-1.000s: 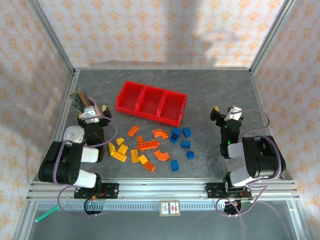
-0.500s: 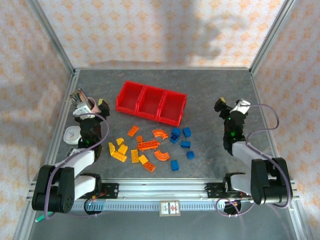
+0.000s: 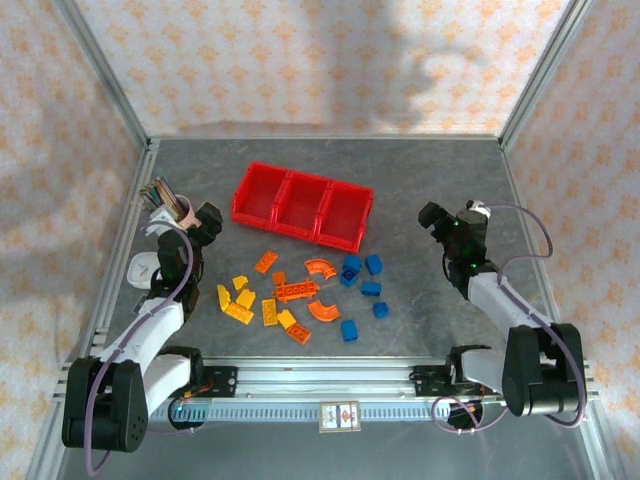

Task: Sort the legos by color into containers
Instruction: Pick up the lego from the center of the table.

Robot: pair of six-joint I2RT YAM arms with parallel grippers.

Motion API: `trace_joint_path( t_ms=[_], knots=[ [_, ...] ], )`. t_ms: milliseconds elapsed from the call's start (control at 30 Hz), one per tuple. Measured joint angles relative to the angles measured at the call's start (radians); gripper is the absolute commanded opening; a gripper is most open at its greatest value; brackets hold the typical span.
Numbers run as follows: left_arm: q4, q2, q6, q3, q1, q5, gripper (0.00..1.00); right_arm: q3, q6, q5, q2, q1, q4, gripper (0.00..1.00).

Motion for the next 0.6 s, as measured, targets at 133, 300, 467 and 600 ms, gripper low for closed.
trace_joint_path(
  t_ms=[133,300,467,600],
  knots=[
    [-0.17,-0.005,-0.01,0.08,-0.057,0.032,0.99,0.08,-0.003,-0.043,0.063,0.053,-0.097,1.0],
    [-0.36,-0.004,-0.021,0.157,-0.181,0.062,0.99,0.138,-0.016,-0.096,0.092,0.173,-0.185,1.0],
    [-0.523,0.048,-0.028,0.214,-0.274,0.076,0.99,0.168,-0.019,-0.12,0.114,0.272,-0.246,1.0],
    [-0.638,0.127,-0.024,0.27,-0.354,0.087,0.99,0.179,-0.016,-0.13,0.123,0.381,-0.286,1.0]
  ],
)
